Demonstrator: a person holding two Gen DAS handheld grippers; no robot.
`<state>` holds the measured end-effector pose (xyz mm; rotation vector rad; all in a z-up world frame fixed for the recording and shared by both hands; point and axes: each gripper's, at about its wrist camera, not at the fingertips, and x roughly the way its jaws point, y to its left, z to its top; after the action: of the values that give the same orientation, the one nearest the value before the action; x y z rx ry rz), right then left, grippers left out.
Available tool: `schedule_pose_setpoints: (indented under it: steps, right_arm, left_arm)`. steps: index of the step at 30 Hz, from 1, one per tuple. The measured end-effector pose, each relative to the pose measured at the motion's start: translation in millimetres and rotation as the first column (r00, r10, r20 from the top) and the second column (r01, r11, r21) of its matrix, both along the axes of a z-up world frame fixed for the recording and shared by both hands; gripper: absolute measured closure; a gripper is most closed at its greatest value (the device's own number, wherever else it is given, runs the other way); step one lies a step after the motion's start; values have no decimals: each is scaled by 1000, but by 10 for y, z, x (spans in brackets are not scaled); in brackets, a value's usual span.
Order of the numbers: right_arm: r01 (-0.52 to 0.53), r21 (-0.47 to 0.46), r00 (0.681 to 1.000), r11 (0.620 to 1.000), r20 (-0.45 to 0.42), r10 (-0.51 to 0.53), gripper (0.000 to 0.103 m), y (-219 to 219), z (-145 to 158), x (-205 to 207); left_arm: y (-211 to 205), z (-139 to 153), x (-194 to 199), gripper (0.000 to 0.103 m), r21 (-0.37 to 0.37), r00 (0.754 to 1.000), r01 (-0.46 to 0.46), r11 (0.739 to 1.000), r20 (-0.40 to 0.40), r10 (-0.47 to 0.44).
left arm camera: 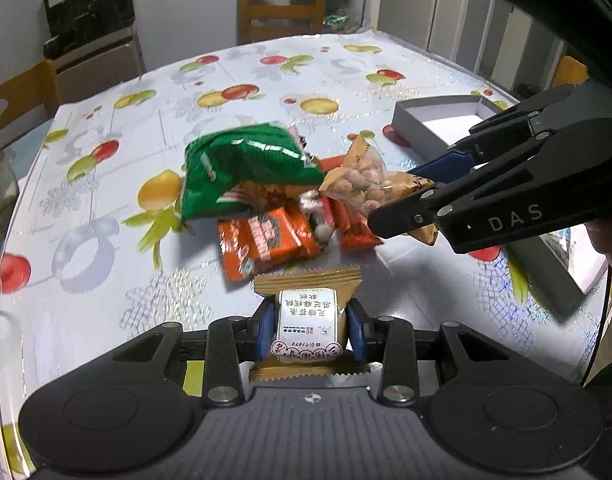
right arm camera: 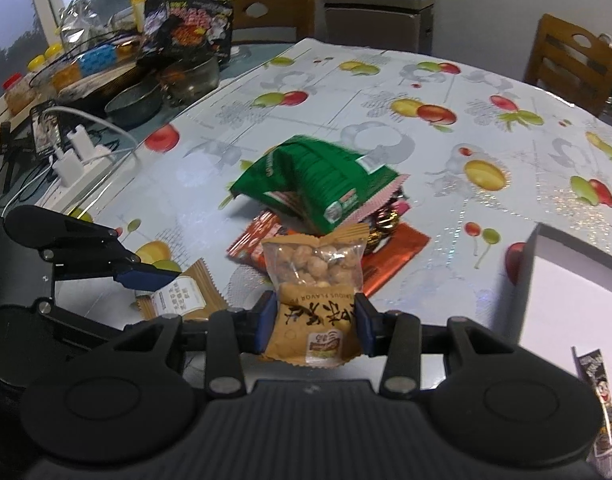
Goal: Organize snacks
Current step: 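Carry the peanut bag and cookie packet over the gray box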
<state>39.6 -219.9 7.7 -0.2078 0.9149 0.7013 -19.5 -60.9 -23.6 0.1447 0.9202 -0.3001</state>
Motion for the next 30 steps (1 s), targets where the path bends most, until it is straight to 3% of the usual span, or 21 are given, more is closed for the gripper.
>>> schedule_pose_setpoints:
  steps: [30]
  right_arm:
    - [199,7,979,980,37,-199,63,-607,172,-136]
  left_arm:
    - [-367,116,209,65,-38,989,139,990,51,-137]
